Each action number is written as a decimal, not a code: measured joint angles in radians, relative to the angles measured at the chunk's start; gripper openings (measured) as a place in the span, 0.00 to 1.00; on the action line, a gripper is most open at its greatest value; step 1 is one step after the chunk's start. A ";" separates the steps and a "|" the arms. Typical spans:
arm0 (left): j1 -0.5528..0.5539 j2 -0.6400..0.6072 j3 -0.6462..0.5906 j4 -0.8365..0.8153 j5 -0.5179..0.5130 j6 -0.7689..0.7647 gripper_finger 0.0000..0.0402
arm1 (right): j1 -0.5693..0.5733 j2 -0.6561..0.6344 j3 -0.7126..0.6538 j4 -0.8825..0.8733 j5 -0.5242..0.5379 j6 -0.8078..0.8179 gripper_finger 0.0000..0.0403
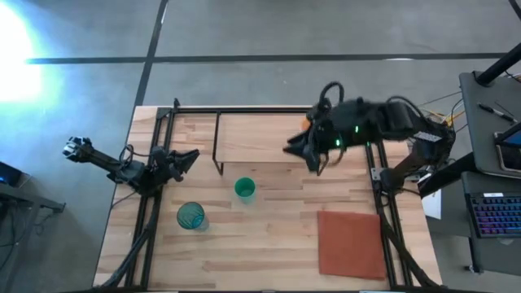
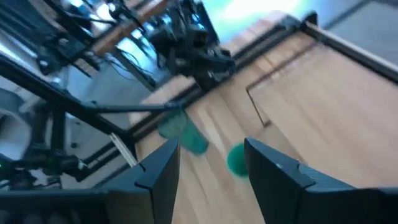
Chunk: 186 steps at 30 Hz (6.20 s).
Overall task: Stack small to large cups/mugs on shelf
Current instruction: Put the light blue cup on the shelf
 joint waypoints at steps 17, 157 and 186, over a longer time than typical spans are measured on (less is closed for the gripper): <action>0.000 0.030 0.000 0.002 0.090 -0.037 0.30 | 0.275 0.002 -0.280 -0.014 0.123 0.497 0.42; -0.106 0.162 0.542 -1.073 0.423 -0.062 0.30 | -0.029 0.370 0.192 -0.327 0.327 -0.423 0.02; -0.106 0.163 0.542 -1.046 0.373 -0.062 0.30 | -0.291 0.463 0.174 -0.283 0.018 -0.640 0.02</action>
